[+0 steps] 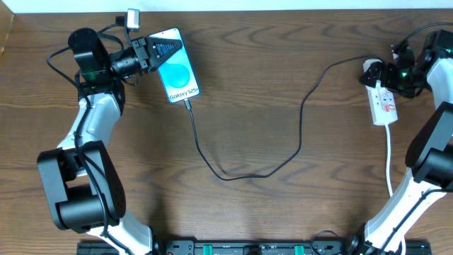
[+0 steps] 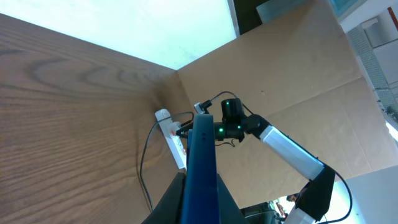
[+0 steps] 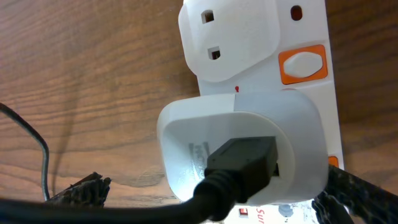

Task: Plug charger to phone and switch on socket
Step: 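Lift the right gripper away from the power strip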

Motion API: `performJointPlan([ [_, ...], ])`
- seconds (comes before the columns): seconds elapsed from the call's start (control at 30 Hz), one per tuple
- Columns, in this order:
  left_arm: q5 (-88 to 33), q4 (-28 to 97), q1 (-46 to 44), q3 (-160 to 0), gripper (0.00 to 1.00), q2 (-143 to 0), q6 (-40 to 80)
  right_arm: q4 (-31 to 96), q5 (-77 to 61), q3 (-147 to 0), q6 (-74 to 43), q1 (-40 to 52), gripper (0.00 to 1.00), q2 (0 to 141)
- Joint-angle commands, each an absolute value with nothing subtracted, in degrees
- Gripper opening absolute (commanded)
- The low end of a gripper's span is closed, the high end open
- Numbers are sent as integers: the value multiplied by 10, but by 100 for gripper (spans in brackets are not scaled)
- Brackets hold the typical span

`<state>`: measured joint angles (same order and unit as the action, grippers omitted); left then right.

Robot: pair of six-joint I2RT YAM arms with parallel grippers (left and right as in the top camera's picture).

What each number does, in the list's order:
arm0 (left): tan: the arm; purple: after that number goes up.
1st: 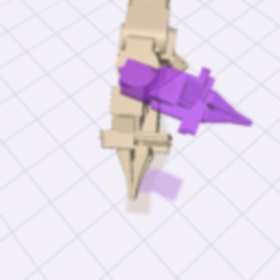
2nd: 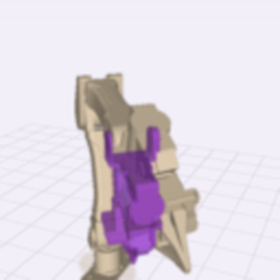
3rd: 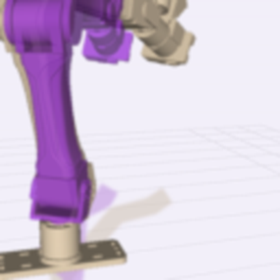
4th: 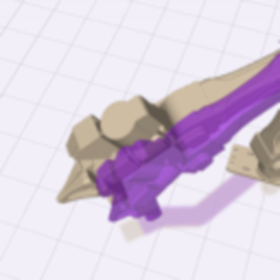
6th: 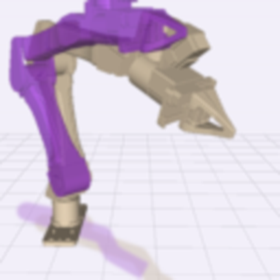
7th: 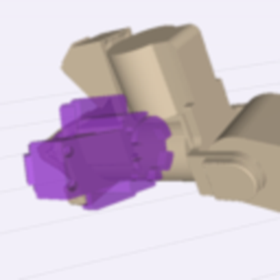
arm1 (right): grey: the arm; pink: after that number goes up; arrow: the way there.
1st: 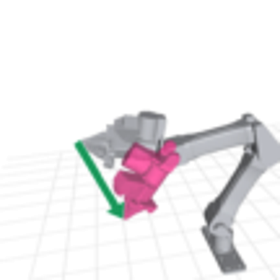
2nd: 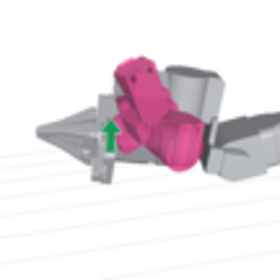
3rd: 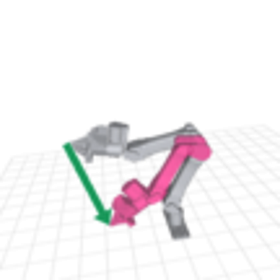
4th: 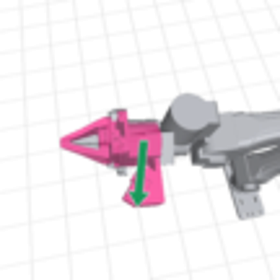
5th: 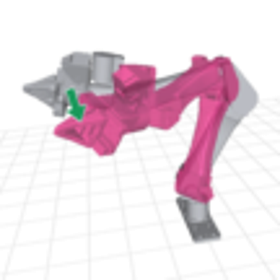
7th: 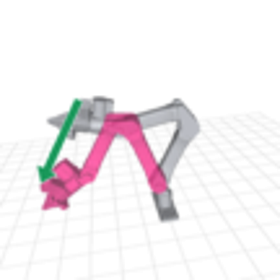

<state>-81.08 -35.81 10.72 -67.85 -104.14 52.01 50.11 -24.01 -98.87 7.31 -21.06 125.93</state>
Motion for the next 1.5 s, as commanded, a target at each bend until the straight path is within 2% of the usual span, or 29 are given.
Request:
performJointPlan([
  [0.0, -818, -361, 105, -682, 7, -1033, 510, 515, -316, -966, 47, -170, 99, 1269],
  [0.4, -818, -361, 105, -682, 7, -1033, 510, 502, -286, -968, 38, -174, 99, 1269],
  [0.73, -818, -361, 105, -682, 7, -1033, 510, 671, -281, -1100, 61, -236, 99, 1257],
  [0.93, -819, -361, 105, -682, 7, -1033, 510, 755, -226, -1156, 47, -253, 99, 1210],
  [1.17, -818, -361, 105, -682, 7, -1033, 511, 760, -238, -1158, 47, -246, 99, 1148],
  [1.47, -818, -361, 105, -682, 7, -1033, 511, 758, -241, -1158, 48, -246, 99, 1142],
])
